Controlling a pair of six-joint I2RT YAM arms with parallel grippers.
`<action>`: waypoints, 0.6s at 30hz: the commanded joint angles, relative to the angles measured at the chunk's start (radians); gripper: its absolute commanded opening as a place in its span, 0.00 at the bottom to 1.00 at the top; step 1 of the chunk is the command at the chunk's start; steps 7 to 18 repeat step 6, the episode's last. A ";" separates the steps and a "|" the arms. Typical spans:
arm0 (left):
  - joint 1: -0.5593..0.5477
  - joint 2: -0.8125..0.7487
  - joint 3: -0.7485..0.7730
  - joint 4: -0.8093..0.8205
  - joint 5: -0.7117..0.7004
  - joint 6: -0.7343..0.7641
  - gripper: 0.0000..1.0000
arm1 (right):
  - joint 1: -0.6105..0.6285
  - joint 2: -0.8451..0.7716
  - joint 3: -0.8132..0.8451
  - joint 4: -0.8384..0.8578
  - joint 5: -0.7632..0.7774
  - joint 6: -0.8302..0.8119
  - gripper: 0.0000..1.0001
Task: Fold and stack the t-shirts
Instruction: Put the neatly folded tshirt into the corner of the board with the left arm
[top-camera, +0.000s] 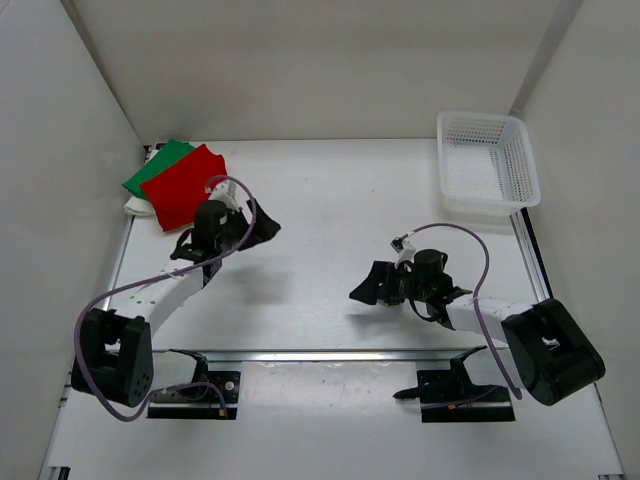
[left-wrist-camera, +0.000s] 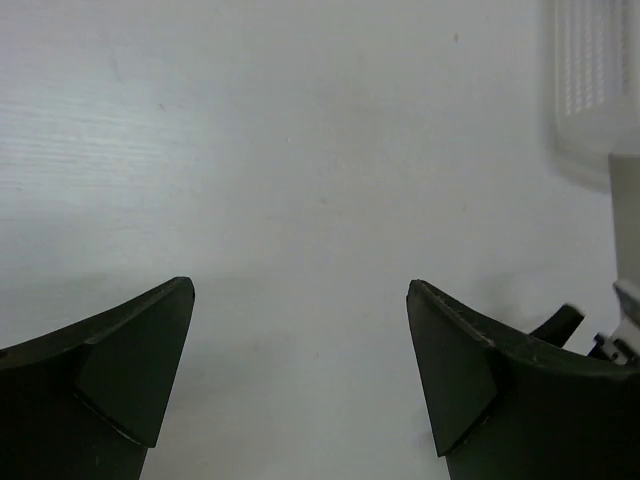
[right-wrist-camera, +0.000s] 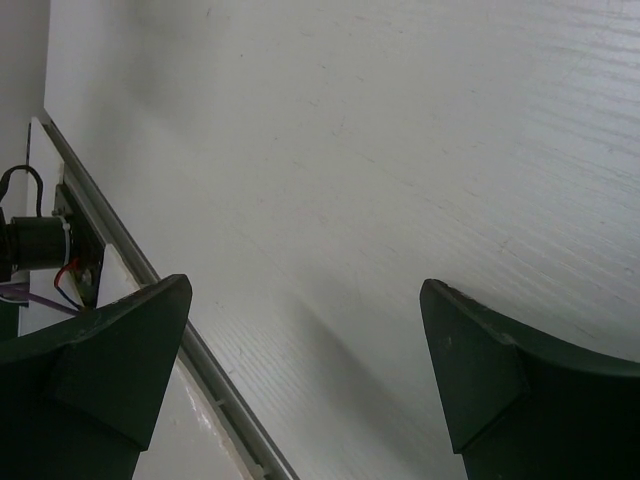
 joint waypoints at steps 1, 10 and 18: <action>-0.065 -0.010 -0.024 -0.114 -0.004 0.093 0.98 | -0.007 -0.003 -0.026 0.066 0.006 -0.030 1.00; -0.053 -0.028 -0.053 -0.124 -0.001 0.114 0.98 | -0.021 -0.003 -0.029 0.079 -0.016 -0.033 0.99; -0.053 -0.028 -0.053 -0.124 -0.001 0.114 0.98 | -0.021 -0.003 -0.029 0.079 -0.016 -0.033 0.99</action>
